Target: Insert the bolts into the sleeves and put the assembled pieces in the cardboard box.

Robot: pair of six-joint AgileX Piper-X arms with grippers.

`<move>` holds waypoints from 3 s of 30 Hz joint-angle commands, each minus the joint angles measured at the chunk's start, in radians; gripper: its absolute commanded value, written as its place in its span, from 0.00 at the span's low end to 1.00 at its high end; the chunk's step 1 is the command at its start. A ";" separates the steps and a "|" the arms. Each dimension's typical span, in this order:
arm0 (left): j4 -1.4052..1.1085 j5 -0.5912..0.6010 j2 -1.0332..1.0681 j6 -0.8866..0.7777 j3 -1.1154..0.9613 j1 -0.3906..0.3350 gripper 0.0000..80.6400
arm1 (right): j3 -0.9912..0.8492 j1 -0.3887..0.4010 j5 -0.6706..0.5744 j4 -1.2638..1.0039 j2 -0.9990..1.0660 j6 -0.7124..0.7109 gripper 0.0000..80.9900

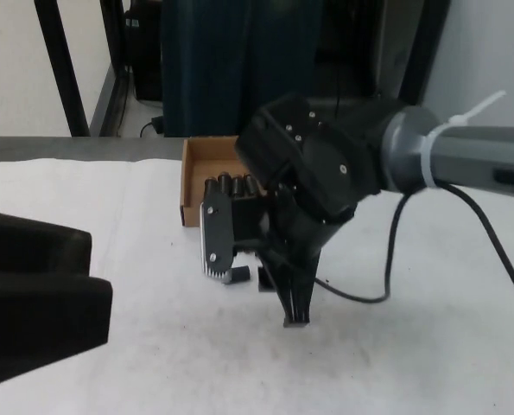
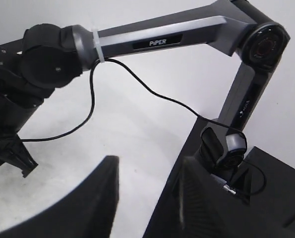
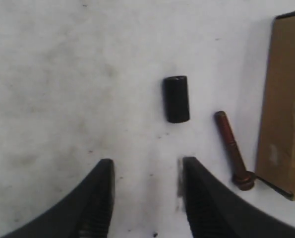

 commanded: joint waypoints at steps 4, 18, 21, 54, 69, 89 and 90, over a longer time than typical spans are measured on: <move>-0.007 -0.025 -0.006 0.040 0.001 -0.002 0.48 | -0.076 -0.022 -0.003 -0.004 0.085 -0.029 0.52; -0.033 -0.030 -0.006 0.062 0.001 -0.002 0.48 | -0.127 -0.034 -0.027 -0.071 0.161 -0.068 0.52; -0.033 -0.030 -0.006 0.069 0.001 -0.002 0.48 | -0.162 -0.040 -0.029 -0.079 0.179 -0.068 0.52; -0.031 -0.054 -0.006 0.100 0.001 0.000 0.48 | -0.176 -0.040 -0.130 -0.083 0.252 0.008 0.29; -0.016 -0.141 -0.006 0.122 0.001 0.000 0.48 | -0.216 -0.003 0.169 -0.068 0.218 0.071 0.00; -0.079 -0.365 0.240 0.313 -0.002 0.071 0.48 | -0.271 0.089 0.184 0.508 -0.392 0.782 0.00; -0.088 -0.360 0.277 0.323 -0.003 0.093 0.48 | -0.271 0.082 0.184 0.526 -0.438 0.804 0.00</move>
